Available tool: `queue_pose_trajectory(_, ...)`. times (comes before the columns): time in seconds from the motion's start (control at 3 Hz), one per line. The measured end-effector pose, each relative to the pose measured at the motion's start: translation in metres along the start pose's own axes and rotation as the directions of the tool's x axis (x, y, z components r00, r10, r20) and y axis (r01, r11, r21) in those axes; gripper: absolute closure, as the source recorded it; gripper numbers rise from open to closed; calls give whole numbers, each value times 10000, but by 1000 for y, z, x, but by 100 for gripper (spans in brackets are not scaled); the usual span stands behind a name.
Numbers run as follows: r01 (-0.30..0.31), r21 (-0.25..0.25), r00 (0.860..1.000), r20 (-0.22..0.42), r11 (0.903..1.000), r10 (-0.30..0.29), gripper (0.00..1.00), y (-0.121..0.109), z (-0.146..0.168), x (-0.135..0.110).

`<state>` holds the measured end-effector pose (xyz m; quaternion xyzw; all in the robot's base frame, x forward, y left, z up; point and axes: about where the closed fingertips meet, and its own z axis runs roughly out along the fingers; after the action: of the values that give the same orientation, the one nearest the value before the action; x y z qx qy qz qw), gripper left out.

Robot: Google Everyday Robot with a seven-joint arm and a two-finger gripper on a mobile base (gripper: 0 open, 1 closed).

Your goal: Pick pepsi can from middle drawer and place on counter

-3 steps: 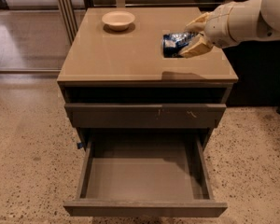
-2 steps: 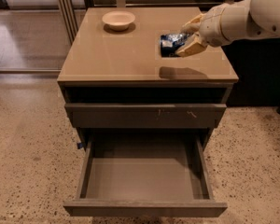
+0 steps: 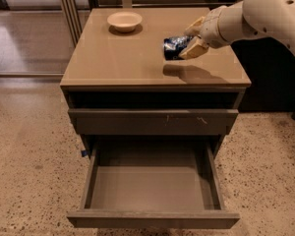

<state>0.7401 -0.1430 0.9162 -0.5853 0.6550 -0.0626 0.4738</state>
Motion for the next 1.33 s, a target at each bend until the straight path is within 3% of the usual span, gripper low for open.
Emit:
queue_pose_trajectory(1.0,8,-8,10000,-15,10000,-8,12,0,1,0)
queue_pose_trajectory(1.33,8,-9,10000,-15,10000,-8,0,0,1,0)
